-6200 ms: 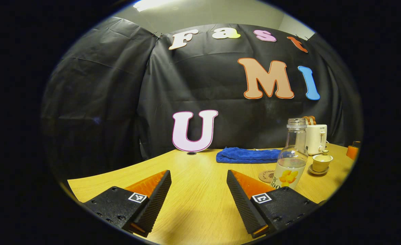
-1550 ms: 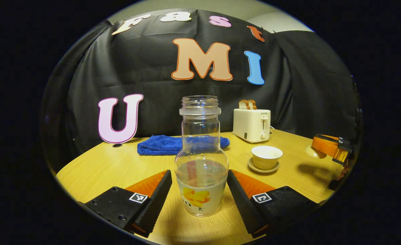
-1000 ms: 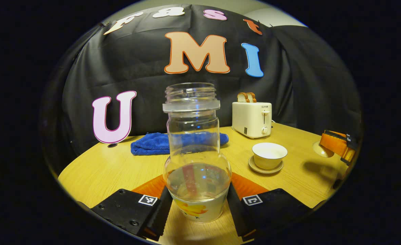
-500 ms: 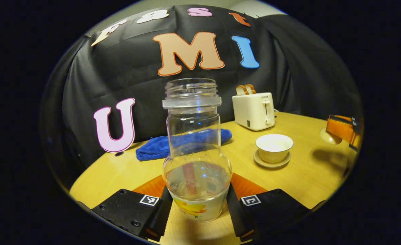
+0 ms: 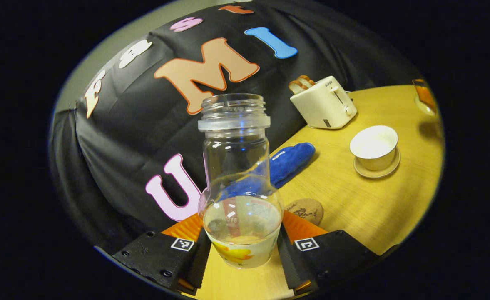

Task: Open the teacup lid with one hand, grasp the water bottle and pour water into the teacup with the other hand; after pouring, place the water bottle on the coaster and then close the teacup lid.

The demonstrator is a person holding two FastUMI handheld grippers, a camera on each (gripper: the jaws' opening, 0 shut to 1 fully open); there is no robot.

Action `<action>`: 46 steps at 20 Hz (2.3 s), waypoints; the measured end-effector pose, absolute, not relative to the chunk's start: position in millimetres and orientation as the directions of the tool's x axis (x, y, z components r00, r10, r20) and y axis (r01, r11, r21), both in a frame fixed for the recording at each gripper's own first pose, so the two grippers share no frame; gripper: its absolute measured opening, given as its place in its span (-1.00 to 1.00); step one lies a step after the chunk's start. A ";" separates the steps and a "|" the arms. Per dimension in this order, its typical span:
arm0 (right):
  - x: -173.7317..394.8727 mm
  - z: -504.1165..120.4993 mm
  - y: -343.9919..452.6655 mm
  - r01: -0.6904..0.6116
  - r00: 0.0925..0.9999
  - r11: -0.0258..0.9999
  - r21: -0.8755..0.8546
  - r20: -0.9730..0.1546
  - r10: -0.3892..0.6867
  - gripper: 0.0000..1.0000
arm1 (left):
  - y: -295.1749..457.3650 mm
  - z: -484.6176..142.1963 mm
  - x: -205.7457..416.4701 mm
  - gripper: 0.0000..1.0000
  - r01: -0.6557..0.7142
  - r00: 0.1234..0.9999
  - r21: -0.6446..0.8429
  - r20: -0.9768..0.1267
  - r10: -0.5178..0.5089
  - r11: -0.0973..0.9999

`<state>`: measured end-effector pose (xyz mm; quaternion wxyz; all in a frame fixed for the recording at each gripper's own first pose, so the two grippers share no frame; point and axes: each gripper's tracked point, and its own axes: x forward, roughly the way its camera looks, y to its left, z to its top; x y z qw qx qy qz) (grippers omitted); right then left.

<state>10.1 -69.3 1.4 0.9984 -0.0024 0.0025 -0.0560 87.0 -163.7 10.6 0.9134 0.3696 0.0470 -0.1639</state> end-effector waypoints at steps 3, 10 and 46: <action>10.4 1.5 -71.8 0.115 0.993 0.993 -0.005 -0.006 -0.115 -0.39 | -172.8 8.8 91.4 0.43 0.343 0.936 0.747 -0.220 -0.275 0.569; 9.7 2.0 -83.8 0.136 0.991 0.991 -0.006 -0.006 -0.136 -0.39 | -194.8 -6.6 102.6 0.42 0.308 0.938 0.897 -0.231 -0.258 0.316; 9.4 1.5 -93.2 0.157 0.988 0.988 -0.006 -0.005 -0.157 -0.39 | -245.2 17.2 107.5 0.41 0.174 0.930 0.888 -0.290 -0.226 -0.425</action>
